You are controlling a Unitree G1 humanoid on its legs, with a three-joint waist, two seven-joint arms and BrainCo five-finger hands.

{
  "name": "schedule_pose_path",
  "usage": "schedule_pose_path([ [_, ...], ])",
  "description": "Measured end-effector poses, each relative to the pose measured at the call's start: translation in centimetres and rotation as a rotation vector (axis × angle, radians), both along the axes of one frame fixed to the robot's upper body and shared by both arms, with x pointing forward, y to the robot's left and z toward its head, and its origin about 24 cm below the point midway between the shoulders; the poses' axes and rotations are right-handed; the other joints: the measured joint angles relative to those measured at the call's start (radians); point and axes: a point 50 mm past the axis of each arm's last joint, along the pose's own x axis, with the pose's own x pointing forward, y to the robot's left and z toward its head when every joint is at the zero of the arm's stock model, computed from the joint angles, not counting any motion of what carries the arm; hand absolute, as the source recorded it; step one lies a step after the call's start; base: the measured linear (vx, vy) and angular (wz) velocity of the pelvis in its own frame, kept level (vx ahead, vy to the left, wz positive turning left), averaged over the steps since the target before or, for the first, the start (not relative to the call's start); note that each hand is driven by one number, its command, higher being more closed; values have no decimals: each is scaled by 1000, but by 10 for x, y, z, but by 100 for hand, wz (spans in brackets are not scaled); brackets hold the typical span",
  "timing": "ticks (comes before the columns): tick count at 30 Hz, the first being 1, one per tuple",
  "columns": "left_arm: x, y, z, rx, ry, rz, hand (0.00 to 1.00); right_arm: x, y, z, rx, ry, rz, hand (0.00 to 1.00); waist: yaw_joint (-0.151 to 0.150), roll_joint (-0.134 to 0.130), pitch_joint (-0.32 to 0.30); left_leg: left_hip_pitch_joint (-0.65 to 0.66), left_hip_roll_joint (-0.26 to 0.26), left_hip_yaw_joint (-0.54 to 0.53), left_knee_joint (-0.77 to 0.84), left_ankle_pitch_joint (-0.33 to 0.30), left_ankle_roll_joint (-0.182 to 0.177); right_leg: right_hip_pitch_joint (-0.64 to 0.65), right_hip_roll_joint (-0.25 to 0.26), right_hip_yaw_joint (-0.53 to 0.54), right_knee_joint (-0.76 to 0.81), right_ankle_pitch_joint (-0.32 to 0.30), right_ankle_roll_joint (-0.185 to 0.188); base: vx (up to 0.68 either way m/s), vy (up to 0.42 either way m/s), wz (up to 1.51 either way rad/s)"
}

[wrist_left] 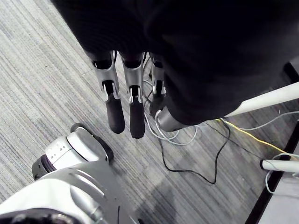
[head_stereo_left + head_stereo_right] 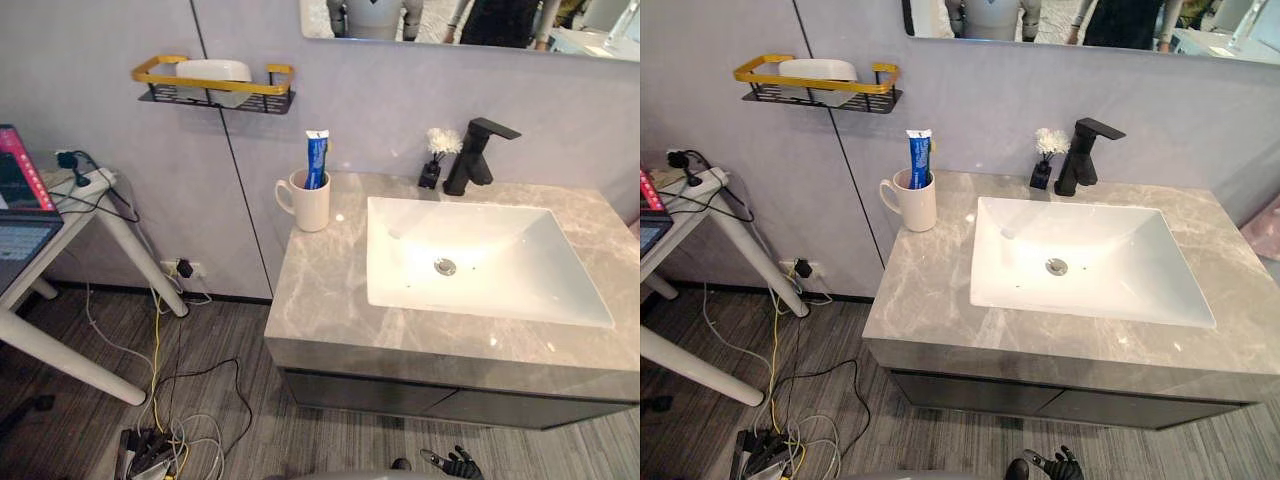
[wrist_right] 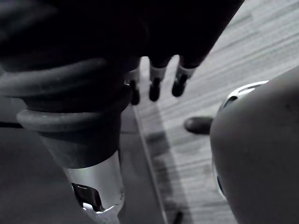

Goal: Organize washtable

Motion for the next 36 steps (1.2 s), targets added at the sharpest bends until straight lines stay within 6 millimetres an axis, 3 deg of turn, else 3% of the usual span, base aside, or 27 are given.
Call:
schedule_pose_path([
  [3, 24, -6, 0, -4, -39, -122, 0, 17, -4, 5, -17, -48, 26, 0, -1, 22, 47, -69, 24, 68, 157, -89, 20, -79, 13, 77, 70, 7, 0, -74, 131, -82],
  [5, 41, 0, 2, 22, -63, -219, 0, 20, 0, 5, -14, -48, 50, 0, 0, 4, 65, -84, 28, 118, 193, -113, 41, -110, 18, 88, 67, 56, -32, -144, 126, -81],
  [6, 46, 2, 3, 33, -73, -244, 0, 27, -2, 6, -17, -53, 64, 0, 2, 18, 73, -84, 53, 166, 179, -101, 60, -135, 9, 30, 107, 34, -75, -165, 46, -79],
  [7, 52, 3, 4, 45, -82, -279, 0, 29, -2, 7, -17, -57, 70, 0, -2, 14, 78, -76, 55, 189, 163, -90, 64, -190, -34, -99, 376, -147, -133, -152, 47, -69],
  [9, 53, 5, 5, 53, -82, -305, 0, 21, -2, 4, -15, -32, 58, 0, -6, 9, 81, -32, 53, 219, 135, -77, 68, -182, -95, -179, 665, -290, -143, -46, 42, -40],
  [11, 55, 6, 5, 52, -82, -345, 0, 18, 0, 3, -17, -14, 84, 0, -9, -1, 76, -5, 36, 248, 113, -71, 67, -126, -135, -186, 789, -353, -109, 36, -23, -37],
  [13, 55, 9, 6, 53, -85, -355, 0, 17, 4, 1, -9, 2, 100, 0, -8, -22, 62, -1, 6, 277, 105, -62, 61, -108, -153, -185, 745, -388, -66, 104, -68, -55],
  [14, 55, 8, 5, 42, -79, -355, 0, 16, 3, 1, -7, 6, 100, 0, -6, -20, 52, -4, -6, 298, 92, -41, 61, -103, -128, -197, 677, -397, -78, 82, -56, -98],
  [16, 50, 4, 4, 30, -66, -360, 0, 14, -1, 1, -15, 12, 98, 0, -4, -6, 40, -2, -16, 339, 61, 10, 68, -66, -91, -187, 520, -386, -69, 45, -77, -104],
  [17, 49, 3, 3, 25, -59, -372, 0, 13, -1, 0, -15, 17, 98, 0, -7, -2, 37, -9, -17, 353, 72, 32, 67, -40, -67, -175, 411, -365, -34, 38, -134, -96],
  [18, 49, 1, 2, 19, -54, -382, 0, 12, -3, 0, -17, 18, 97, 0, -13, 10, 32, -26, -2, 356, 110, 38, 66, -24, -47, -153, 338, -333, -26, 29, -108, -87],
  [23, 46, 2, 1, 16, -37, -408, 0, 10, -2, 0, -4, 9, 86, 0, -38, 15, 35, -45, 81, 373, 346, 72, 50, 40, 20, -59, 257, -303, -34, 34, -63, -71],
  [24, 44, 2, 1, 12, -32, -391, 0, 10, -2, 0, -4, 4, 89, 0, -36, 14, 39, -78, 117, 356, 470, 103, 84, 49, 43, -4, 254, -304, -39, 56, 48, -128],
  [25, 41, 4, 1, 10, -23, -362, 0, 10, 2, 0, 3, 2, 87, 0, -24, 1, 47, -151, 117, 274, 597, 144, 118, 50, 39, 61, 257, -302, -46, 82, 80, -141],
  [26, 39, 5, 0, 9, -20, -348, 0, 14, 1, 1, 2, -6, 88, 0, -25, -2, 50, -172, 86, 212, 597, 81, 98, 48, 39, 96, 258, -299, -51, 90, 131, -163],
  [27, 35, 3, 0, 0, -10, -326, 0, 12, 0, 0, -1, 6, 79, 0, -24, -4, 54, -192, -1, 73, 528, -16, 80, 36, 39, 171, 269, -298, -52, 35, 154, -189],
  [28, 27, 2, -1, -6, 8, -314, 0, 14, 2, -1, 6, 6, 84, 0, -21, -3, 54, -197, -75, -64, 433, -51, 46, 18, 53, 264, 283, -298, -51, 13, 169, -211],
  [30, 11, -1, -3, -28, 51, -294, 0, 18, 2, 0, 2, -2, 107, 0, -21, 8, 58, -189, -127, -221, 312, -54, 31, -16, 102, 415, 295, -306, -53, -63, 253, -246],
  [31, 3, -6, -4, -49, 73, -284, 0, 19, -1, 1, -8, -9, 112, 0, -24, 29, 67, -187, -116, -271, 263, -58, 41, -26, 143, 480, 301, -306, -52, -94, 340, -265],
  [32, -9, -7, -5, -116, 100, -242, 0, 19, -1, 2, -15, -12, 112, 0, -25, 33, 71, -173, -99, -215, 274, -89, 59, -35, 165, 549, 300, -300, -60, -39, 292, -227],
  [33, -27, -4, -5, -137, 159, -248, 0, 22, 6, 2, -5, -23, 131, 0, -31, -8, 69, -154, -89, -143, 236, -92, 64, -40, 169, 615, 270, -285, -60, 9, 224, -202],
  [34, -36, -4, -4, -141, 179, -238, 0, 17, 9, 0, 1, -12, 139, 0, -27, -30, 71, -134, -81, -89, 220, -93, 65, -45, 169, 653, 248, -272, -73, 56, 191, -193],
  [36, -50, -11, -4, -161, 221, -247, 0, 16, 13, 0, 4, -9, 168, 0, -27, -54, 72, -114, -70, 21, 208, -107, 79, -70, 165, 717, 219, -209, -56, 52, 202, -154],
])
